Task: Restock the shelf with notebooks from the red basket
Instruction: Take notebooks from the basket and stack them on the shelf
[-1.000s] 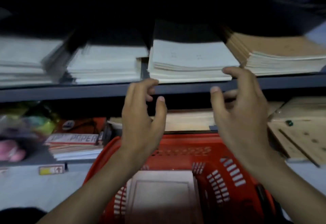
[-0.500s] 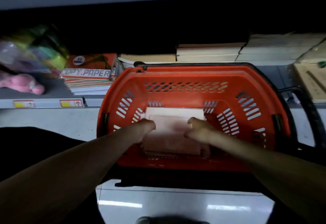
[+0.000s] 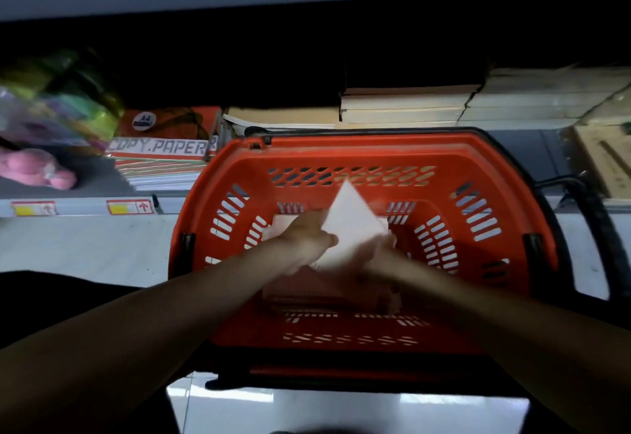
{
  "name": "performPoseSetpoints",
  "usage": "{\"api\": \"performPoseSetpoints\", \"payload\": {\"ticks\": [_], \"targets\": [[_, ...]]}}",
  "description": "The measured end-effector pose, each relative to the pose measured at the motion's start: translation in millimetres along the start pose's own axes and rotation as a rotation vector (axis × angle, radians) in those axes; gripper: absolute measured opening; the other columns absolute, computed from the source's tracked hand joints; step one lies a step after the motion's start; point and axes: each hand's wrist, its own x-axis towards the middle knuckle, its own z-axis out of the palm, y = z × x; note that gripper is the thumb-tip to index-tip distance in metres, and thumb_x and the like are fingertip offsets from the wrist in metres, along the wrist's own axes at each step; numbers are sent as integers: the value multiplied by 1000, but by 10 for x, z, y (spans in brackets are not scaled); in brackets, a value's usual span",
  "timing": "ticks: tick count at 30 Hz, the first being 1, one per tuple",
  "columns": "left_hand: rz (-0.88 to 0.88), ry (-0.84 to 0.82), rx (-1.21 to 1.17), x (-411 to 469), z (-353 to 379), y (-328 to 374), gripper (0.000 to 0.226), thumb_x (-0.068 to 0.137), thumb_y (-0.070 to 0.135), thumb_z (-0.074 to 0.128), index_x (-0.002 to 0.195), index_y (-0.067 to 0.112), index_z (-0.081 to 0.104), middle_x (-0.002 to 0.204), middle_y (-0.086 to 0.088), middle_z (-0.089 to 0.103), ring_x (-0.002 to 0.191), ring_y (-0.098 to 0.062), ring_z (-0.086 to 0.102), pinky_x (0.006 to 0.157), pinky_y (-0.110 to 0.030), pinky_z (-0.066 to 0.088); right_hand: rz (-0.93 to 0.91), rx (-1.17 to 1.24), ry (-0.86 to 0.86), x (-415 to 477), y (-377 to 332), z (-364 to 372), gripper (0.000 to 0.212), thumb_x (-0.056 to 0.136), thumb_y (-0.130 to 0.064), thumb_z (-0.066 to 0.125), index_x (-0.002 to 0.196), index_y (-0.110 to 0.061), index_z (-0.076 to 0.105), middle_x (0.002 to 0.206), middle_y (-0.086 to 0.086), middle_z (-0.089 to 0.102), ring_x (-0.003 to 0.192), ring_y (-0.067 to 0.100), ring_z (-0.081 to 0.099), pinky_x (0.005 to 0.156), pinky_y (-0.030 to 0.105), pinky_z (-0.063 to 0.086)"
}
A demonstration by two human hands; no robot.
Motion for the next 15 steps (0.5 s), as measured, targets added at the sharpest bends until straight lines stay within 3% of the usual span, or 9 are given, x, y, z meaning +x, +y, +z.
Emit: {"api": "performPoseSetpoints", "payload": {"ticks": [2, 4, 5, 7, 9, 13, 15], "targets": [[121, 23, 109, -58, -40, 189, 43, 91, 12, 63, 134, 13, 55, 133, -4, 60, 120, -21, 55, 92, -21, 39, 42, 18, 200, -1, -55, -160, 77, 75, -24, 71, 141, -8, 36, 134, 14, 54, 114, 28, 60, 84, 29, 56], [206, 58, 207, -141, -160, 322, 42, 90, 15, 65, 131, 16, 59, 129, -2, 63, 118, -20, 57, 94, -22, 41, -40, 31, 302, -31, -122, -435, 91, 70, -17, 77, 147, -19, 28, 136, 15, 49, 120, 33, 57, 94, 31, 49], [234, 55, 233, -166, -251, 363, 39, 89, 15, 67, 128, 18, 62, 126, -1, 65, 116, -20, 59, 96, -24, 43, -87, 11, 303, -45, -149, -571, 87, 67, -15, 80, 143, -23, 37, 134, 13, 52, 117, 31, 58, 90, 28, 48], [302, 36, 272, -265, -490, 459, 26, 87, 15, 69, 113, 20, 69, 109, 0, 71, 103, -19, 65, 91, -31, 50, -188, -37, 256, -170, -211, -809, 51, 67, -18, 84, 114, -15, 64, 114, 9, 68, 102, 25, 65, 79, 25, 48], [387, 24, 274, -342, -763, 514, 12, 85, 13, 72, 95, 18, 72, 95, 1, 73, 90, -17, 67, 83, -33, 54, -273, 60, 176, -276, -255, -871, 29, 74, -16, 82, 101, -9, 72, 102, 6, 73, 97, 23, 68, 85, 30, 52], [608, 187, 60, -589, -1259, 656, 13, 81, 14, 78, 92, 9, 75, 93, -6, 75, 83, -7, 67, 79, -27, 53, -488, 296, 257, -514, -457, -970, 26, 79, -8, 77, 104, -14, 72, 104, 1, 73, 97, 19, 69, 93, 37, 53], [698, 322, -178, -744, -1441, 693, 26, 78, 15, 80, 102, 12, 71, 99, -9, 73, 86, -10, 66, 80, -26, 52, -584, 379, 305, -711, -606, -1081, 30, 80, -5, 75, 107, -17, 71, 103, -3, 73, 95, 12, 69, 92, 32, 54]]}}
